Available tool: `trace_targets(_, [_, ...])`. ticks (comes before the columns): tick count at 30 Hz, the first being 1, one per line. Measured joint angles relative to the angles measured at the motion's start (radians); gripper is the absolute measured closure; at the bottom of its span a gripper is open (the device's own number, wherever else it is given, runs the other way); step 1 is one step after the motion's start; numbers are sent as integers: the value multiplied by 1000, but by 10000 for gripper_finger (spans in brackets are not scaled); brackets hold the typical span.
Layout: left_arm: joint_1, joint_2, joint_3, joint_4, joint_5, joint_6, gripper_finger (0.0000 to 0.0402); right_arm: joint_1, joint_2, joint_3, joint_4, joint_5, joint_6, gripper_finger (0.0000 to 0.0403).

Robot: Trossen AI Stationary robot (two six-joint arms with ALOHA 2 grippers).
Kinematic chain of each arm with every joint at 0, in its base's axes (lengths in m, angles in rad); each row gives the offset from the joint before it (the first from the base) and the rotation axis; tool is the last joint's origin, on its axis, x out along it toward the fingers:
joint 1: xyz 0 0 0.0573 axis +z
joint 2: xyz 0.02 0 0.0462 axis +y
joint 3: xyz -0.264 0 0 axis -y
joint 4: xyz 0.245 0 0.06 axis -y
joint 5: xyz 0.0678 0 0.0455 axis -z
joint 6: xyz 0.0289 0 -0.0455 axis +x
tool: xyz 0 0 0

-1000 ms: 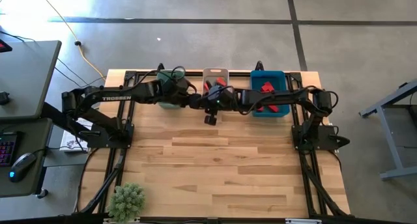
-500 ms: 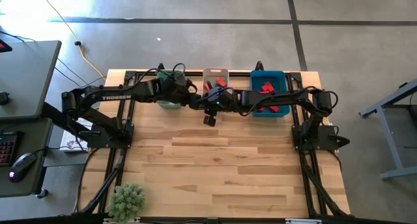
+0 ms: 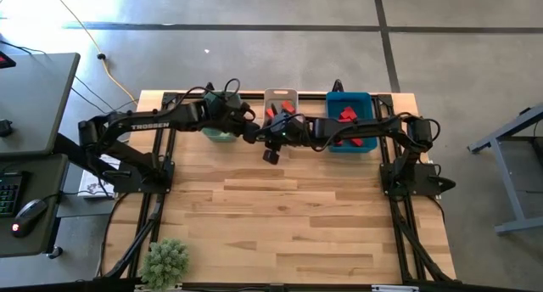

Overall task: Sort & place blocks by color
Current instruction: Put the green block into the green bin

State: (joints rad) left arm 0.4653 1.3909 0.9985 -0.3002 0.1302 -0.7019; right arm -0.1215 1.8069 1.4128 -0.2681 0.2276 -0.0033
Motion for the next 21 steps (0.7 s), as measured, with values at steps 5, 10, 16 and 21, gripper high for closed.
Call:
trace_targets(5, [40,-25,0,-50,24,44,369,-2,-1,0,25,-6,61,281])
trace_targets(10, [66,-36,-1,-94,18,90,369,-3,-1,0,62,-22,159,235])
trace_targets(16, [108,-36,-1,-193,-32,182,369,-3,-1,0,59,-10,259,189])
trace_targets(21, [169,-36,-1,-305,-153,239,369,-3,-1,0,56,-10,266,179])
